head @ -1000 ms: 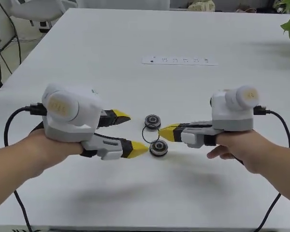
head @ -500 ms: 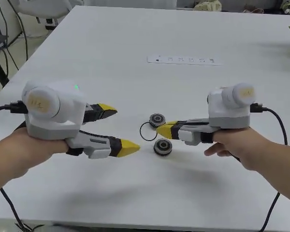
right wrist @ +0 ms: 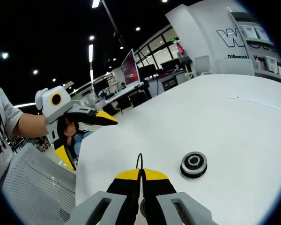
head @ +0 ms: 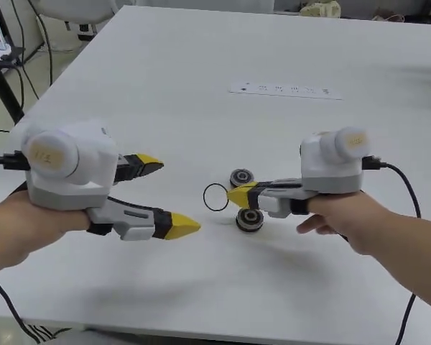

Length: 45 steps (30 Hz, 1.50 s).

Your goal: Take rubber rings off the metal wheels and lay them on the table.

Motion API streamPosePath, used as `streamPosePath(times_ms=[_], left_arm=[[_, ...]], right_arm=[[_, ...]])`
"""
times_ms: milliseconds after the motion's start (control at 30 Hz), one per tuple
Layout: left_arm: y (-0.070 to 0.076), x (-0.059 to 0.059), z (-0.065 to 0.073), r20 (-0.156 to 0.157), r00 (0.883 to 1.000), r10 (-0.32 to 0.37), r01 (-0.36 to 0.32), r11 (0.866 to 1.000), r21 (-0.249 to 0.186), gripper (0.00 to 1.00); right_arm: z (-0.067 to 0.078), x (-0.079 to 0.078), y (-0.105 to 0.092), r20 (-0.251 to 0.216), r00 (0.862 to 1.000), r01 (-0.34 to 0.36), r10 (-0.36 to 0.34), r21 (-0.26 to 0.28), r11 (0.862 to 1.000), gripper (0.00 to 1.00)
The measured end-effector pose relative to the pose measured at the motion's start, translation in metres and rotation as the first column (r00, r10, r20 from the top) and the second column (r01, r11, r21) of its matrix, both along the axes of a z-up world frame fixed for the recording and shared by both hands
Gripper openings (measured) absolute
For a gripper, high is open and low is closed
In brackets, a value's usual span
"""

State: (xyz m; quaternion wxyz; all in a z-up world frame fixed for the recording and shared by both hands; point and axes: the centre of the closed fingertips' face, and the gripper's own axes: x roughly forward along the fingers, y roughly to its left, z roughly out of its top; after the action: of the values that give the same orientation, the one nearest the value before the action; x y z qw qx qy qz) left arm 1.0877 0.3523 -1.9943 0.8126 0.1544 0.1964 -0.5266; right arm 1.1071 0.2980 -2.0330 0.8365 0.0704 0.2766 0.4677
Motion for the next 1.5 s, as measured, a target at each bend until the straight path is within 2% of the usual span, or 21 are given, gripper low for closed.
streamPosePath(times_ms=[200, 767, 967, 1233, 1500], left_arm=[[0.006, 0.0, -0.003, -0.003, 1.0, 0.01, -0.01, 1.0, 0.011, 0.73], [0.013, -0.001, -0.007, -0.015, 1.0, 0.025, -0.024, 0.999, 0.023, 0.75], [0.015, 0.0, -0.008, -0.016, 0.999, 0.028, -0.028, 0.999, 0.023, 0.75], [0.014, -0.001, -0.009, -0.023, 0.999, 0.03, -0.029, 0.999, 0.021, 0.75], [0.012, -0.002, -0.009, -0.027, 0.999, 0.026, -0.025, 0.999, 0.022, 0.75]], right_arm=[[-0.007, 0.006, 0.004, 0.004, 1.0, -0.005, 0.005, -0.011, 1.0, 0.0], [-0.023, 0.004, 0.019, 0.014, 0.999, -0.033, 0.035, -0.076, 0.997, 0.0], [-0.027, 0.007, 0.018, 0.042, 0.999, -0.029, 0.034, -0.115, 0.993, 0.0], [-0.03, 0.007, 0.015, 0.056, 0.998, -0.021, 0.029, -0.14, 0.99, 0.11], [-0.026, 0.005, 0.015, 0.067, 0.997, -0.016, 0.024, -0.119, 0.993, 0.16]])
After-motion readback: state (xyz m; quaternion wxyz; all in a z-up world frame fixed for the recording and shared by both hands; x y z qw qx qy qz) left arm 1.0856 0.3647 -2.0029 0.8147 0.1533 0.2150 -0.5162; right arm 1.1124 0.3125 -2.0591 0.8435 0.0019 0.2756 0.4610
